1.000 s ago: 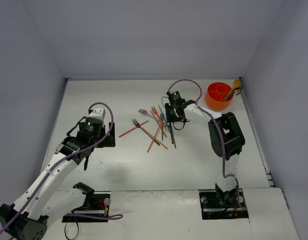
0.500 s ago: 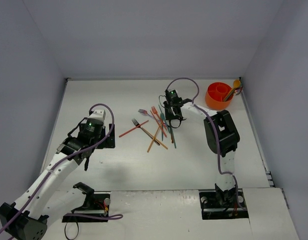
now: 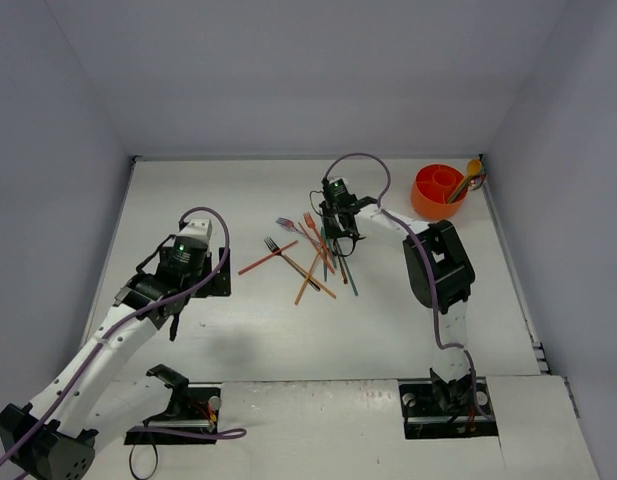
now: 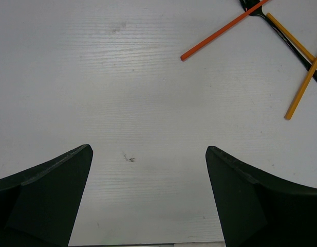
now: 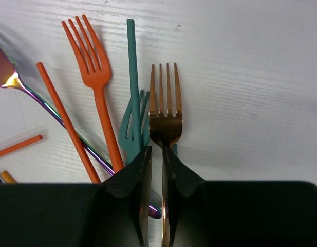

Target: Sort the eating utensils into containers

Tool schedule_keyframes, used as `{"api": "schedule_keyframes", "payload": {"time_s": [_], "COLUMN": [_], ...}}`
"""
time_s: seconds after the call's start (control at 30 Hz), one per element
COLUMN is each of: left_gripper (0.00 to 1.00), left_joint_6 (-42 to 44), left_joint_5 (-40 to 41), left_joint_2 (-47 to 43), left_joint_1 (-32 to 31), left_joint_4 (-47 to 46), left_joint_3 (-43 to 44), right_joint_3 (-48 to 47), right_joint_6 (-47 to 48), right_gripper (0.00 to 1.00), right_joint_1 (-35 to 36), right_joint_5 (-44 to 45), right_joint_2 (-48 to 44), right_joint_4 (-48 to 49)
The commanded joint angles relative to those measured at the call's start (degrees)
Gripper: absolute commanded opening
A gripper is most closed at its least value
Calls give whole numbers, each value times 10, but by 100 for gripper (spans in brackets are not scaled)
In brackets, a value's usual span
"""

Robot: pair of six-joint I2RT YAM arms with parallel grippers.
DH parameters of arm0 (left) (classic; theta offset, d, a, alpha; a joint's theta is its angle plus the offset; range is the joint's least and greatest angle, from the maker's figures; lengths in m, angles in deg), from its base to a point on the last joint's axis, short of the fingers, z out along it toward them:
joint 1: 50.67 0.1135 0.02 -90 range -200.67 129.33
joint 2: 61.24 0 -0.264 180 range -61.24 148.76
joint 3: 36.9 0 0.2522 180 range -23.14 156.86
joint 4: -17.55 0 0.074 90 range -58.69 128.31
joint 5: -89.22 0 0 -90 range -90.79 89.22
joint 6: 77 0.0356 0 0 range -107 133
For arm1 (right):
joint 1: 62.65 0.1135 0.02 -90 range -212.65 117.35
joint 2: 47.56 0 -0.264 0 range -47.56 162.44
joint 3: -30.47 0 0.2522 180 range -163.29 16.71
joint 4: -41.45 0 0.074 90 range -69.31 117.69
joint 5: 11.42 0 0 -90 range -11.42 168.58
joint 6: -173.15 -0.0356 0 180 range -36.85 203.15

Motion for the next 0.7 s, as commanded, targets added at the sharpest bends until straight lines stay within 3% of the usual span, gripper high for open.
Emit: {"api": "schedule_keyframes", "payload": {"time_s": [0.0, 0.27, 0.67], "left_gripper": [91, 91, 91], "left_joint_6": [-2, -2, -2], "left_joint_5": [8, 8, 8], "left_joint_2": [4, 1, 11], "left_joint_1": [3, 3, 3], "left_joint_4": [-16, -16, -20], "left_joint_3": [7, 4, 7], "right_joint_3": [-28, -29, 6], "right_joint_6": [4, 4, 2], "right_gripper": [10, 8, 14], "right_joint_1": [5, 5, 4], "right_joint_5": [25, 39, 74], "right_joint_2": [1, 14, -54], "right_joint_4": [11, 11, 10]}}
